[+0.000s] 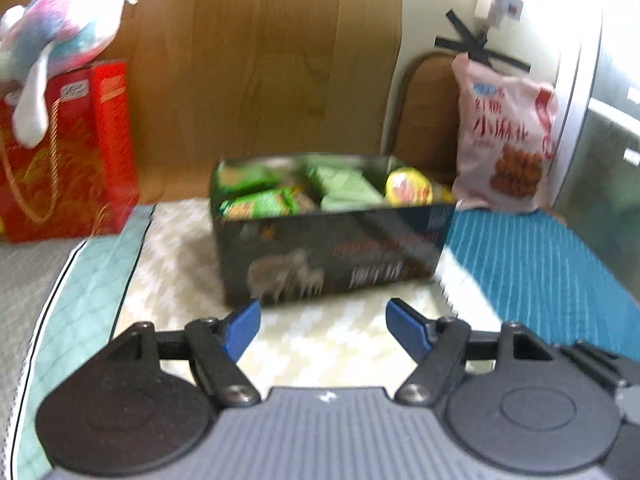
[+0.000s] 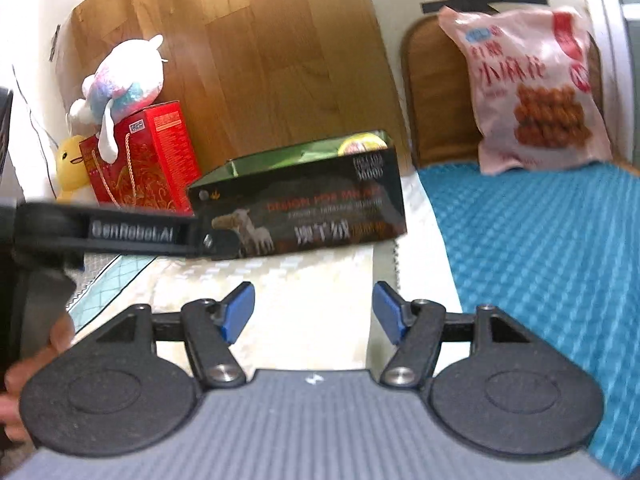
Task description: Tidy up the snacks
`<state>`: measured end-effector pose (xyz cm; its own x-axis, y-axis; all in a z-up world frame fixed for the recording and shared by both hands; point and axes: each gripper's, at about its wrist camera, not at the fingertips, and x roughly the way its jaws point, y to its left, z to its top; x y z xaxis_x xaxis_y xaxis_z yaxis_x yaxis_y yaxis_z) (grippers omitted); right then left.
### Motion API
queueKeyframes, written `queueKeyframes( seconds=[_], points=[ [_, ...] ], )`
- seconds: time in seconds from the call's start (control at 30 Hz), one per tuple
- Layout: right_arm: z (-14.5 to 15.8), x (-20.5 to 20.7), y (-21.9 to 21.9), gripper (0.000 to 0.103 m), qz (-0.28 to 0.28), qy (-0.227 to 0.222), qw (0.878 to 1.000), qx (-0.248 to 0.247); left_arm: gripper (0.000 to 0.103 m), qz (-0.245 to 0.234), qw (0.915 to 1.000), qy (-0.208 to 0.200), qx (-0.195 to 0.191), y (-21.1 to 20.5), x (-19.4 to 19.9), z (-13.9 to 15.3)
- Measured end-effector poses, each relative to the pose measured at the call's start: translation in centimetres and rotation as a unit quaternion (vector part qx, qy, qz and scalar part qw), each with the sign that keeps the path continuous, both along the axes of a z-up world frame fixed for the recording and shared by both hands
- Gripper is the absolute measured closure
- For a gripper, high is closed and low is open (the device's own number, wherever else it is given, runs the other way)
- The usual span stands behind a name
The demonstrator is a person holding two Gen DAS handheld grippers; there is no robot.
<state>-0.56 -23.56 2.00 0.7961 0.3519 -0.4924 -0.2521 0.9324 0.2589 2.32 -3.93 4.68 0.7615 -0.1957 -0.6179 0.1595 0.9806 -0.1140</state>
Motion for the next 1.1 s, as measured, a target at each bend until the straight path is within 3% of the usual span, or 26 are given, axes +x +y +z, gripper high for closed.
queueKeyframes(
  seconds=[0.4, 0.67, 1.1],
  points=[
    [-0.9, -3.5, -1.8, 0.035, -0.058, 0.002, 0.998, 0.039, 0.028, 0.027, 0.9993, 0.009, 0.022, 0.6, -4.3, -2.8],
    [-0.6, -4.4, -0.9, 0.031, -0.048, -0.024, 0.998, 0.014, 0.027, 0.056, 0.9950, -0.018, 0.080, 0.2, -5.5, -4.2],
    [-0.7, -4.3, -1.0, 0.029, -0.044, -0.017, 0.999, 0.026, 0.025, 0.060, 0.9935, -0.035, 0.090, 0.2, -5.8, -4.2]
  ],
)
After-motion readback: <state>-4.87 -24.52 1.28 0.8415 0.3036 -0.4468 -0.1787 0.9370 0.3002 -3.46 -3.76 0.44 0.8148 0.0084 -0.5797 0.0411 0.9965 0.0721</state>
